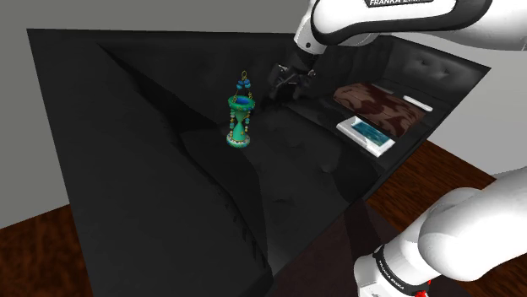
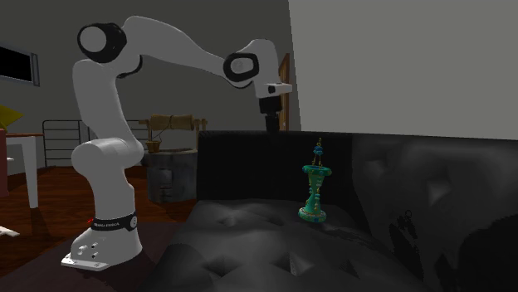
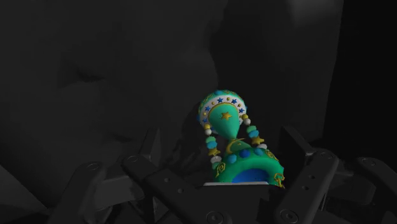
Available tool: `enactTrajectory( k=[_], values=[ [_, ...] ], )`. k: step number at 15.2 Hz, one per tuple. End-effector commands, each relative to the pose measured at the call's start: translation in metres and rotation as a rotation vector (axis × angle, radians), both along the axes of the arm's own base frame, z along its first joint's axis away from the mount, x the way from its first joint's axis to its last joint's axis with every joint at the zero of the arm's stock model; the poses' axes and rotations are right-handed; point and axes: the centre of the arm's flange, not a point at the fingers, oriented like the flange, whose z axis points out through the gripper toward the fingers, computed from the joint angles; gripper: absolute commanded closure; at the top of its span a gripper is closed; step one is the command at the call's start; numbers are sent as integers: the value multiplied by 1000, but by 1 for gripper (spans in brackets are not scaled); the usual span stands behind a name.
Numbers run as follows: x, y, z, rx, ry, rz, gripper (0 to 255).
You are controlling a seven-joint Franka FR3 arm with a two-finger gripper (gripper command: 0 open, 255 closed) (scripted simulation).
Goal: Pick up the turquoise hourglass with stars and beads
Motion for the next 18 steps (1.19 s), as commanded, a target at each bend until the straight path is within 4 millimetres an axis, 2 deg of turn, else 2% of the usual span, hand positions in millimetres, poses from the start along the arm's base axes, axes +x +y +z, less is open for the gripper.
enactTrajectory(
  k=[1,11,12,18],
  values=[
    [24,11,-4,9,-23,-22,0],
    [133,42,1,50,-130,-129,0],
    [136,43,2,51,-133,-131,0],
    [136,43,-30,51,-133,-131,0]
  ],
)
